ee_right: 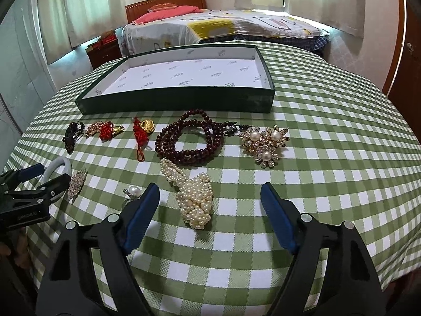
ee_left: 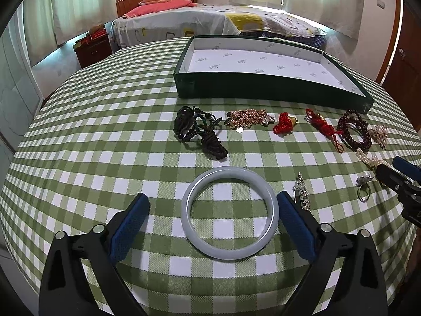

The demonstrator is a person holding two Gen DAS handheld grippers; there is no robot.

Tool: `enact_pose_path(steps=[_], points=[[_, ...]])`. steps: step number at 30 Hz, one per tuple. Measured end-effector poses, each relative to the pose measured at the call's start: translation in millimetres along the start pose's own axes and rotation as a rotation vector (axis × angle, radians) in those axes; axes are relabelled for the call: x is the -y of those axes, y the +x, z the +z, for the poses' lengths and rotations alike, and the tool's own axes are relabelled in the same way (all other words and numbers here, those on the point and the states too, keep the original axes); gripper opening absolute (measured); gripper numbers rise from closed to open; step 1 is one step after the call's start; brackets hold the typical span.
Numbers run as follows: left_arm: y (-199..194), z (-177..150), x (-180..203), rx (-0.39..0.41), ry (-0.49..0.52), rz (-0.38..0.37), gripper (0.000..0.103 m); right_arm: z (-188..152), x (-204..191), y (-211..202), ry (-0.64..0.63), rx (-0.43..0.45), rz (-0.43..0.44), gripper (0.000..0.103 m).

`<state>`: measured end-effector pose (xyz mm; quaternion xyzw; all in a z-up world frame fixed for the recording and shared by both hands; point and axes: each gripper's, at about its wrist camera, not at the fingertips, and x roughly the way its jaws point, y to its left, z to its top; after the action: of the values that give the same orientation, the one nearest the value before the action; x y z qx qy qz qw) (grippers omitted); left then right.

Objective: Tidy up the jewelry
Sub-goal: 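Lower the left tool onto the white bangle while the right tool grasps the pearl cluster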

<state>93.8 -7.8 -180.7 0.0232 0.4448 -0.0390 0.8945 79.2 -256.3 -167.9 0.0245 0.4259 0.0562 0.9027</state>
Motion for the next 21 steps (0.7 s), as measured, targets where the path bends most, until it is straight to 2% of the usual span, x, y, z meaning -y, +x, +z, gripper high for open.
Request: enact_pose_path(steps=[3, 9, 11, 21], points=[[-6, -2, 4, 0.023, 0.020, -0.010, 0.072, -2, -1, 1, -0.005, -0.005, 0.008, 0.068], [-10, -4, 4, 0.029, 0.026, -0.016, 0.069, -4, -3, 0, -0.024, 0.002, 0.009, 0.043], [-9, -4, 4, 0.029, 0.026, -0.015, 0.069, -4, -2, -1, -0.024, 0.003, 0.018, 0.027], [-16, -6, 1, 0.036, 0.011, -0.011, 0.068, -3, -4, -7, -0.028, 0.021, 0.036, 0.022]])
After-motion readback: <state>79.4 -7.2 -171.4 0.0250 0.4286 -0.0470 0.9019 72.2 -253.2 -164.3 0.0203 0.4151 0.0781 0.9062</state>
